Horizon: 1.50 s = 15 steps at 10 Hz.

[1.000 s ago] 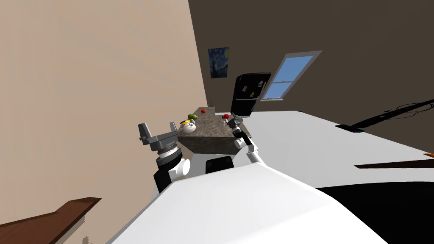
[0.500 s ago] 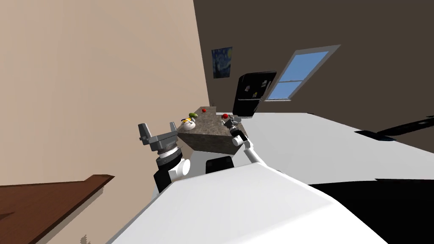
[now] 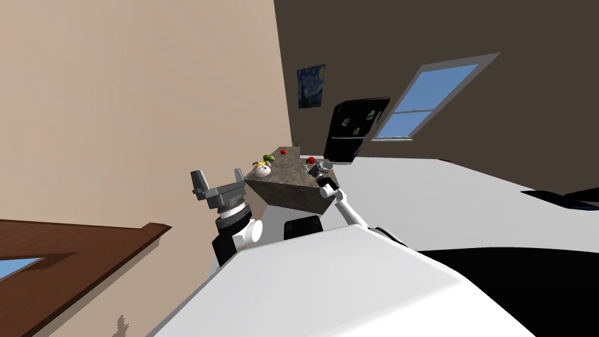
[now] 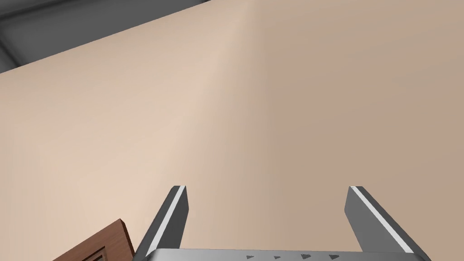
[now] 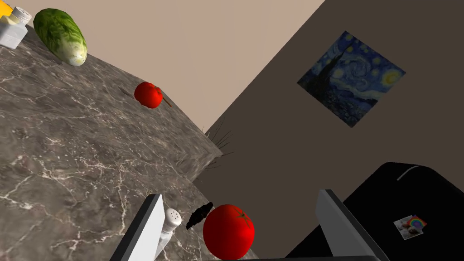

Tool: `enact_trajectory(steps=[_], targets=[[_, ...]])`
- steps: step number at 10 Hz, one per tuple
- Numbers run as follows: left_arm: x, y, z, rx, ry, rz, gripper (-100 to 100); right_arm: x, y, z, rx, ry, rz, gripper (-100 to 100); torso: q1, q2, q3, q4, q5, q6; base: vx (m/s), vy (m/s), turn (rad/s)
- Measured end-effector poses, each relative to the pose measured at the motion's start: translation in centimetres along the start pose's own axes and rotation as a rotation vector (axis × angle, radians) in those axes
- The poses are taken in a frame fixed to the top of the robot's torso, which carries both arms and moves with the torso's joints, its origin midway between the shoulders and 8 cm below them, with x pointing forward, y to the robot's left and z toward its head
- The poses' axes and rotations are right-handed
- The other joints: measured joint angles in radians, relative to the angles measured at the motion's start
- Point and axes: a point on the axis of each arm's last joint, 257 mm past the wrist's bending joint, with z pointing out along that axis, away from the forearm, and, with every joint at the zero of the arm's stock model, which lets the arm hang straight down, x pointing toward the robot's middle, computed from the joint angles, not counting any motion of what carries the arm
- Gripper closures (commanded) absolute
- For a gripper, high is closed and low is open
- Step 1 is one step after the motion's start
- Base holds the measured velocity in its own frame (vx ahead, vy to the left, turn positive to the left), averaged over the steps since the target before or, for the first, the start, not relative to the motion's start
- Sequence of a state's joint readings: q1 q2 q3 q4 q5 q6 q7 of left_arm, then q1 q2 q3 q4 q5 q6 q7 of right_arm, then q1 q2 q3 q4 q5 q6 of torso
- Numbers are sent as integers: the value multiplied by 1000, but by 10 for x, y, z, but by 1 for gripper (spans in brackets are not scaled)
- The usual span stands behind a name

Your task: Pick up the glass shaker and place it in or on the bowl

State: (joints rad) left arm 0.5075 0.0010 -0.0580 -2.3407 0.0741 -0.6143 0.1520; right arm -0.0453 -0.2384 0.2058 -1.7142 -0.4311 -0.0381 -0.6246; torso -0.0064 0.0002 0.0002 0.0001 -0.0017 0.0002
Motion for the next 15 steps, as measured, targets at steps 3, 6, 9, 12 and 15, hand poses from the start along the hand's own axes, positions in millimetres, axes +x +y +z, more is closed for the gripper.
enact_trajectory(steps=[3, 6, 9, 12, 15], targets=[[0, 0, 0, 0, 0, 0, 0, -28, -15, 11, 60, -72, 125, -100, 1, 0, 0, 0, 0, 1, -39, -77, 131], [0, 0, 0, 0, 0, 0, 0, -61, -22, 18, 100, -159, 261, -100, 1, -2, -1, 0, 0, 0, -24, -63, 181], [0, 0, 0, 0, 0, 0, 0, -81, -28, 20, 121, -214, 343, -100, 4, -3, -2, -1, 1, 1, -10, -31, 115], [0, 0, 0, 0, 0, 0, 0, -112, -31, 21, 129, -297, 466, -100, 2, -4, -2, -1, 0, 0, 1, -52, 213], [0, 0, 0, 0, 0, 0, 0, -145, -31, 16, 123, -388, 601, -100, 4, -5, -3, -1, 1, 0, 26, -33, 172]])
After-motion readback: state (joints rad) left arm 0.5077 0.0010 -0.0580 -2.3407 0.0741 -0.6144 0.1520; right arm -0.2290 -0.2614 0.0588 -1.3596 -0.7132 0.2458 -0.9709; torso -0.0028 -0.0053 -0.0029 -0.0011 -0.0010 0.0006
